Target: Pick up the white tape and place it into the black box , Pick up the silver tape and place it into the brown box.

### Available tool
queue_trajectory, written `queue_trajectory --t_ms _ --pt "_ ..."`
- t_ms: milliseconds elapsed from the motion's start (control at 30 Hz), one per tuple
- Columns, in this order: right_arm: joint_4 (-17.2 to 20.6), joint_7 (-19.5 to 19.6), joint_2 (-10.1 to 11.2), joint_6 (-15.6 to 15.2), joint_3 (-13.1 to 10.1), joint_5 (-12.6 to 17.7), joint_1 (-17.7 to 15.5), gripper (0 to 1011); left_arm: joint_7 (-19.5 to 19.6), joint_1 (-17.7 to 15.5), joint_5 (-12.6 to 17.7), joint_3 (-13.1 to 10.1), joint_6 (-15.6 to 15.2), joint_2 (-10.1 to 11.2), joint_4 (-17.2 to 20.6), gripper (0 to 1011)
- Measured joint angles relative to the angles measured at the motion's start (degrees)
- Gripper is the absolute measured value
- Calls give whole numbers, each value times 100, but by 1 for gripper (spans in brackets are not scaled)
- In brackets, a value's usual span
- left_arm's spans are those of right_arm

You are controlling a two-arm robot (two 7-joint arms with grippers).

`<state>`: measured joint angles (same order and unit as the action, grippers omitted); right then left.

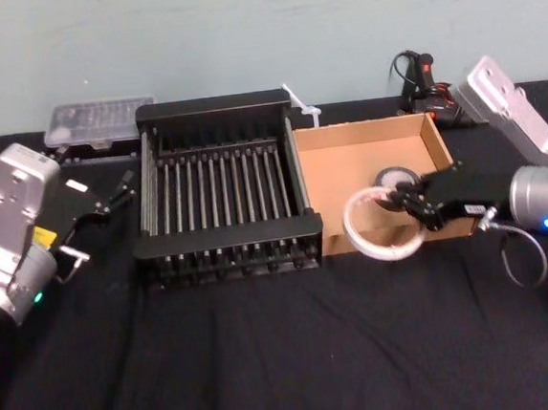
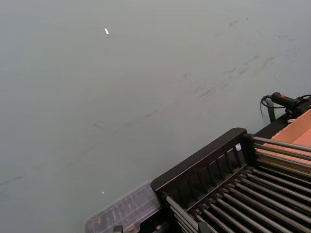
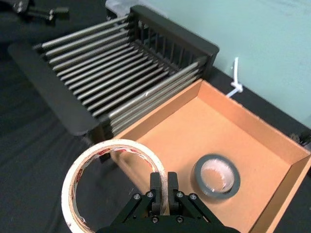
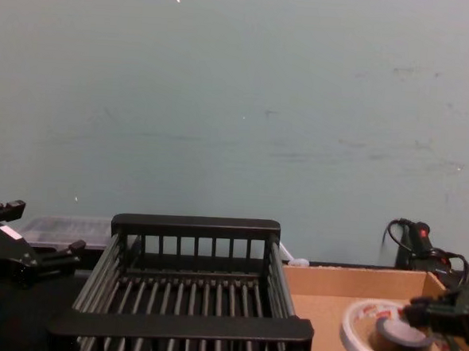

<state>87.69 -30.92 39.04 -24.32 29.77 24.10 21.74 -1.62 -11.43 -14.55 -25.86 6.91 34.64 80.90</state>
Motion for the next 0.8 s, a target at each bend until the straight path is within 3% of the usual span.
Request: queue_trajectory --t_ms 267,800 --pt "-224 -6 -259 -109 22 9 309 96 0 0 0 0 0 0 0 1001" --pt "-732 -202 -772 -8 342 -163 975 96 0 0 0 0 0 0 0 1001"
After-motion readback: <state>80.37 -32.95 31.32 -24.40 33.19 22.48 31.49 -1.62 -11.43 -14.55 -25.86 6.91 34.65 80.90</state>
